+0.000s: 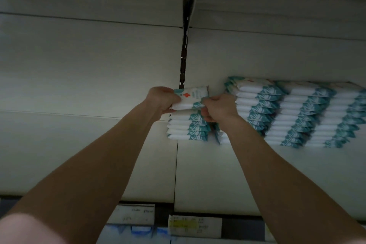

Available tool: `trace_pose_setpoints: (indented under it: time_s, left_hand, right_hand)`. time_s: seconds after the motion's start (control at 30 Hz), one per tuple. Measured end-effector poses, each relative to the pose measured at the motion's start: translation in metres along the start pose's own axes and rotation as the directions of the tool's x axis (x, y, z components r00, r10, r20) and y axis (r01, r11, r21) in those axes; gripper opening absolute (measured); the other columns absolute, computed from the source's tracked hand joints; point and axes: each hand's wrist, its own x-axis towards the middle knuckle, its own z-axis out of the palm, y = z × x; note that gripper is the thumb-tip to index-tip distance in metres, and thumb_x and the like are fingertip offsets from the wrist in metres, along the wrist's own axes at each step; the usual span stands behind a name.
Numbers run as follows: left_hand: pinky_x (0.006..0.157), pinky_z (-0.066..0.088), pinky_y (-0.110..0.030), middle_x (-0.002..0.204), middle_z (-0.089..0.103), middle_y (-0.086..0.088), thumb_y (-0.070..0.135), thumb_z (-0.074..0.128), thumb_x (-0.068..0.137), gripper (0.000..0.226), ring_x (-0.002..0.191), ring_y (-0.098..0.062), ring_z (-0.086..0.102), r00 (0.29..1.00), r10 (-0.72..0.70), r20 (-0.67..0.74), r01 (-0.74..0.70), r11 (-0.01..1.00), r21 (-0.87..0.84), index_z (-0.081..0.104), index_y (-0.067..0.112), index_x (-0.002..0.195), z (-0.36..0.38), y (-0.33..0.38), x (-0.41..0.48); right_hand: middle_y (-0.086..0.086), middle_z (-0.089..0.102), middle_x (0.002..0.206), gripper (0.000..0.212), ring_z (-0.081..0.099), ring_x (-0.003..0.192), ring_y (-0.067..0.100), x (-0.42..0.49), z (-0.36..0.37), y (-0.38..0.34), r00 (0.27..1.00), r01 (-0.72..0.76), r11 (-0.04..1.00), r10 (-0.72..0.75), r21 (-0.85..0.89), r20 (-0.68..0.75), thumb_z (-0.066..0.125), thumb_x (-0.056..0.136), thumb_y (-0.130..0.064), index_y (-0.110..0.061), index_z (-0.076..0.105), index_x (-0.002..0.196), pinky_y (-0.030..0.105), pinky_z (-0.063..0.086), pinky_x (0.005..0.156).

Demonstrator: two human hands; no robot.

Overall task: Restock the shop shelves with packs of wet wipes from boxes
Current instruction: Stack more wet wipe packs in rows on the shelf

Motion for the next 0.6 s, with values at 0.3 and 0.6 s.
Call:
trace_pose_setpoints:
  time_s: [0.3,0.6]
  left_hand:
    - [0.089,0.047,-0.024,0.127,0.06,-0.011,0.004,0.066,0.085,0.045,0.103,-0.022,0.058,0.977,0.212,0.007,-0.183,0.828,0.529,0.059,0.009,0.129,0.012,-0.018,0.015]
    - [0.098,0.042,-0.039,0.126,0.053,-0.003,0.032,0.05,0.095,0.03,0.116,-0.026,0.047,0.908,0.381,0.175,-0.333,0.401,0.853,0.063,0.037,0.121,0.017,-0.026,0.022]
  right_hand:
    - [0.013,0.063,0.093,0.011,0.064,0.091,0.028,0.001,0.002,0.016,0.981,0.158,0.877,-0.192,-0.454,-0.028,0.06,0.09,-0.017,-0.008,0.058,0.085,0.031,0.048,0.074]
    - [0.011,0.056,0.122,0.028,0.059,0.105,0.027,0.006,0.006,0.017,0.933,0.265,0.592,-0.357,-0.761,0.047,0.05,0.096,-0.01,-0.018,0.068,0.116,0.029,0.047,0.08]
